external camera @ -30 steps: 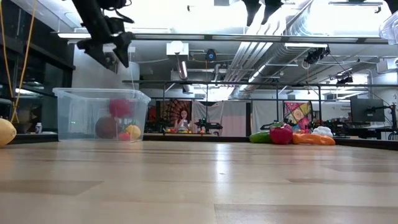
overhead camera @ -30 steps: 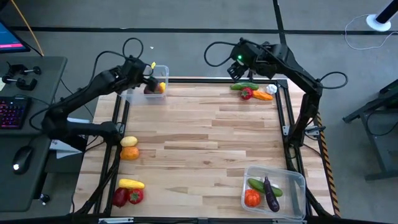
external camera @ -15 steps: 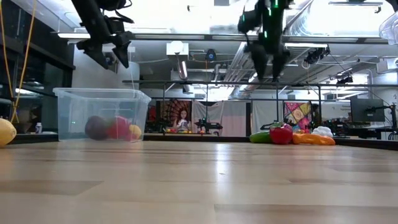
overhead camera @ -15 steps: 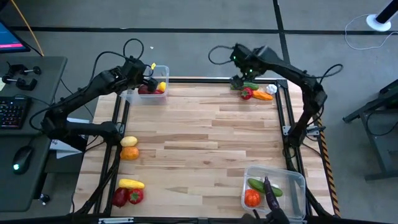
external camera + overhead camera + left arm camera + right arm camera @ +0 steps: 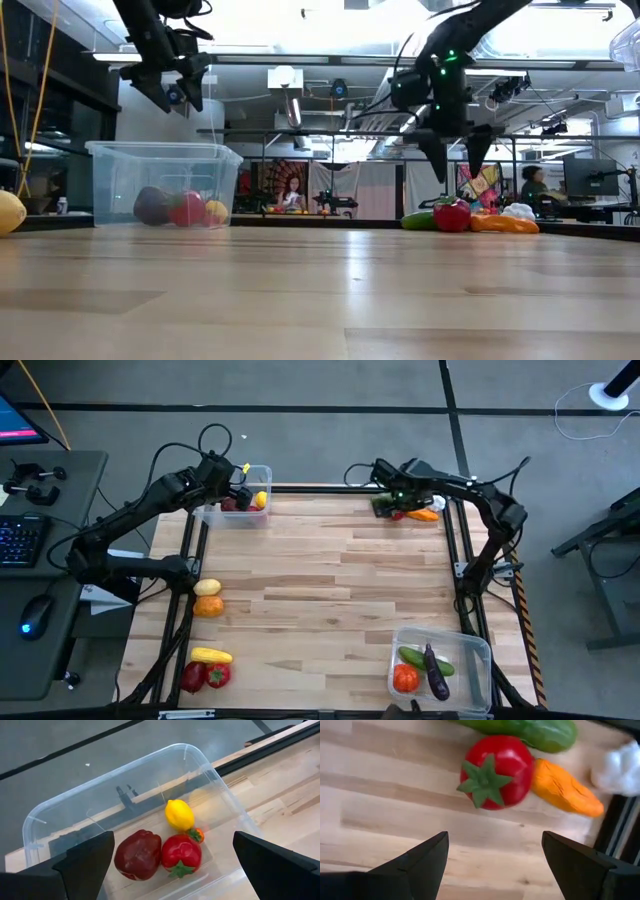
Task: Sort produce into baskets
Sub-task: Put the top red tomato into the top transparent bin
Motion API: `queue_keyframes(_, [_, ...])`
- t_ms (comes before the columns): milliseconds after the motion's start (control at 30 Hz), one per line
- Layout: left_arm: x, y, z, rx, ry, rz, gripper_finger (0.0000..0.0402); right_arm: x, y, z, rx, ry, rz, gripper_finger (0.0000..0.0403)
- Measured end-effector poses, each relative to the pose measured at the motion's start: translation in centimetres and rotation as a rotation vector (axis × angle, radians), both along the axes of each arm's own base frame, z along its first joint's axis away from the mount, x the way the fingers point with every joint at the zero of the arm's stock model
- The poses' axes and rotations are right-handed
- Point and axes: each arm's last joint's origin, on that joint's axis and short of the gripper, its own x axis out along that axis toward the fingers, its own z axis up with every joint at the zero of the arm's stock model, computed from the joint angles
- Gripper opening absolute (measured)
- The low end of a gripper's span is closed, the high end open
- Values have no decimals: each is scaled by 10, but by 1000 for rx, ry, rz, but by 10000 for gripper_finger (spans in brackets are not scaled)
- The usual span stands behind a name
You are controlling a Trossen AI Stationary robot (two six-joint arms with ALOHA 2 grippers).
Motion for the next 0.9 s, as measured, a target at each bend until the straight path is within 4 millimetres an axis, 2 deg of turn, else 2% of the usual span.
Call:
queue_keyframes(133, [0,0,0,1,1,0,396,6,6,-18,-27,-19,64,314])
queue_keyframes(400, [0,0,0,0,2,-1,396,4,13,-44,-15,-61,6,323])
queue_keyframes(500, [0,0,0,0,2,-1,396,4,11,-42,-24,-73,0,347])
queue_keyframes(667, [0,0,0,0,2,-1,396,10,6,-29,-74,-90,-40,393])
queue_keyframes(800, [0,0,0,0,1,-1,396,11,3,-19,-133,-70,-122,394])
queue_keyframes(900, [0,0,0,0,1,-1,396,11,4,-18,-169,-44,-125,392])
